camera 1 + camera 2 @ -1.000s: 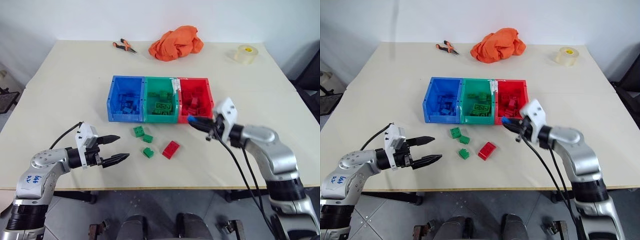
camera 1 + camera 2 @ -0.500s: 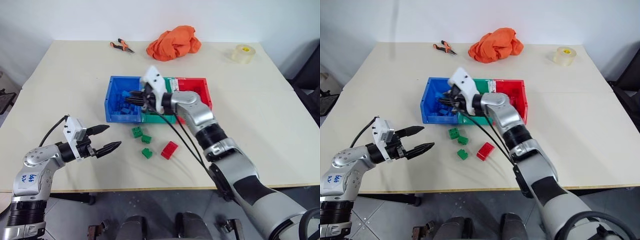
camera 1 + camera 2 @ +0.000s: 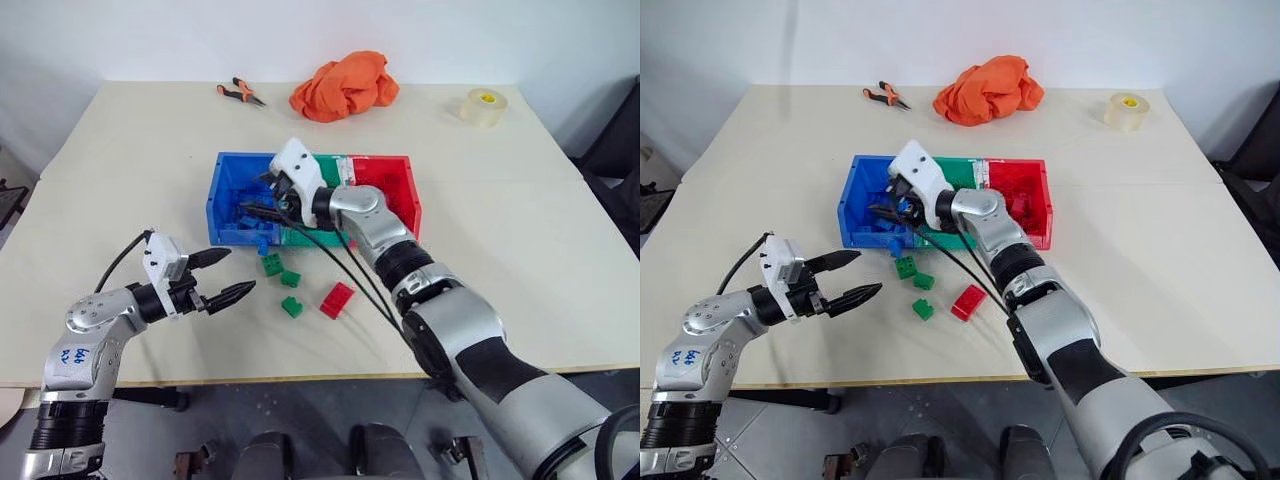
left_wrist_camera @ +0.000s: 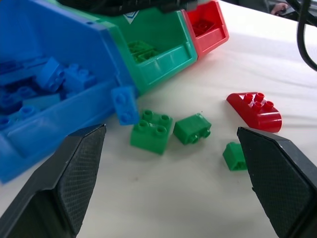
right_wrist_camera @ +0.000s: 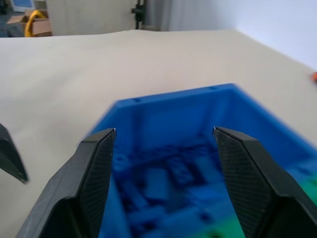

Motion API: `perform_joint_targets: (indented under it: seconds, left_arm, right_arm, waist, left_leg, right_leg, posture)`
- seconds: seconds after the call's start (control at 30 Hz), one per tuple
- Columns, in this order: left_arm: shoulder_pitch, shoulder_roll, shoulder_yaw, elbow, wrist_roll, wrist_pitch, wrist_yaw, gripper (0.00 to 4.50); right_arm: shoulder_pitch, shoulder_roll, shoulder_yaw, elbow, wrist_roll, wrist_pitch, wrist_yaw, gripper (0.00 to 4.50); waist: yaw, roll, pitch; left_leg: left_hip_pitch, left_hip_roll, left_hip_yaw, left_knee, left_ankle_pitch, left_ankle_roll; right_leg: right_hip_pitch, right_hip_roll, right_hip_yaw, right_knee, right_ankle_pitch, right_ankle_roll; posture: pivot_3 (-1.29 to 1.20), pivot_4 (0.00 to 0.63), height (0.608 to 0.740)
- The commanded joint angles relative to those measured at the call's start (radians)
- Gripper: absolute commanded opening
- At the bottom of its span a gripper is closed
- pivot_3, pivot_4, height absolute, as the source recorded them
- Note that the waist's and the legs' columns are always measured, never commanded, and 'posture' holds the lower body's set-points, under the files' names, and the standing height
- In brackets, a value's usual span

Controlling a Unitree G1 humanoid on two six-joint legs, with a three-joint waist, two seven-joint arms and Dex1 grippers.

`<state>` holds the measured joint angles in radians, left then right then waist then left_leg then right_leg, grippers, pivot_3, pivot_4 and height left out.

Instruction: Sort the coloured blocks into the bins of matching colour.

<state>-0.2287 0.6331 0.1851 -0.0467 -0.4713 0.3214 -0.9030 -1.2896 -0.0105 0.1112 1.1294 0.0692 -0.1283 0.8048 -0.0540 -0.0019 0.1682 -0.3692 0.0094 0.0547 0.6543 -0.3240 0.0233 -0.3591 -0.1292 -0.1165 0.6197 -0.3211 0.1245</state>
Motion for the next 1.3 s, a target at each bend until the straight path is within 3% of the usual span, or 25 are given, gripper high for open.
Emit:
perform_joint_targets:
  seconds: [0.03, 0.2, 0.37, 0.63, 0.9, 1.3]
  left_arm:
    - [-0.043, -0.009, -0.012, 0.025, 0.003, -0.026, -0.019, 4.5]
    - [-0.071, -0.008, -0.031, 0.063, 0.001, -0.026, -0.054, 4.5]
    - [-0.043, 0.029, -0.031, 0.081, -0.003, -0.019, -0.114, 4.5]
    - [0.048, 0.126, 0.046, 0.133, -0.009, -0.05, -0.206, 4.5]
    - [0.079, 0.161, 0.071, 0.144, -0.005, -0.042, -0.231, 4.5]
    - [0.117, 0.153, 0.098, 0.037, -0.029, 0.013, -0.19, 4.5]
  right_arm:
    - [0.05, -0.061, -0.031, -0.162, 0.039, 0.012, 0.096, 3.31]
    - [0.284, -0.203, -0.02, -0.551, 0.114, 0.189, 0.257, 3.31]
    - [0.606, -0.465, -0.032, -0.98, 0.201, 0.465, 0.374, 3.31]
    - [0.967, -0.75, -0.147, -1.234, 0.229, 0.588, 0.358, 3.31]
    - [1.067, -0.797, -0.203, -1.305, 0.265, 0.624, 0.315, 3.31]
    - [1.018, -0.731, -0.091, -1.311, 0.252, 0.62, 0.26, 3.31]
  waist:
    - [0.0, 0.0, 0.0]
    - [0.005, 0.0, 0.0]
    - [0.028, 0.0, 0.0]
    - [0.027, 0.0, 0.0]
    - [0.032, 0.0, 0.0]
    - [0.05, 0.0, 0.0]
  left_leg:
    - [0.0, 0.0, 0.0, 0.0, 0.0, 0.0]
    - [0.0, 0.0, -0.002, 0.0, 0.0, 0.0]
    - [-0.001, -0.001, -0.002, 0.0, 0.0, 0.0]
    - [0.0, 0.001, 0.008, -0.003, 0.0, 0.0]
    - [0.0, 0.002, 0.01, -0.003, 0.0, 0.0]
    - [0.0, 0.002, 0.01, -0.002, 0.0, 0.001]
  right_leg:
    - [0.0, 0.0, 0.0, 0.0, 0.0, 0.0]
    - [0.001, 0.0, 0.0, 0.0, 0.0, 0.0]
    - [0.001, -0.001, 0.0, -0.003, 0.0, 0.0]
    - [0.003, -0.001, -0.005, -0.015, 0.0, 0.0]
    - [0.003, -0.003, -0.004, -0.018, 0.0, 0.0]
    - [0.003, -0.004, -0.003, -0.017, 0.0, 0.0]
  posture:
    - [0.0, 0.15, 0.74]
    - [0.0, 0.15, 0.74]
    - [0.0, 0.15, 0.74]
    - [0.0, 0.15, 0.74]
    - [0.0, 0.15, 0.74]
    - [0.0, 0.15, 0.74]
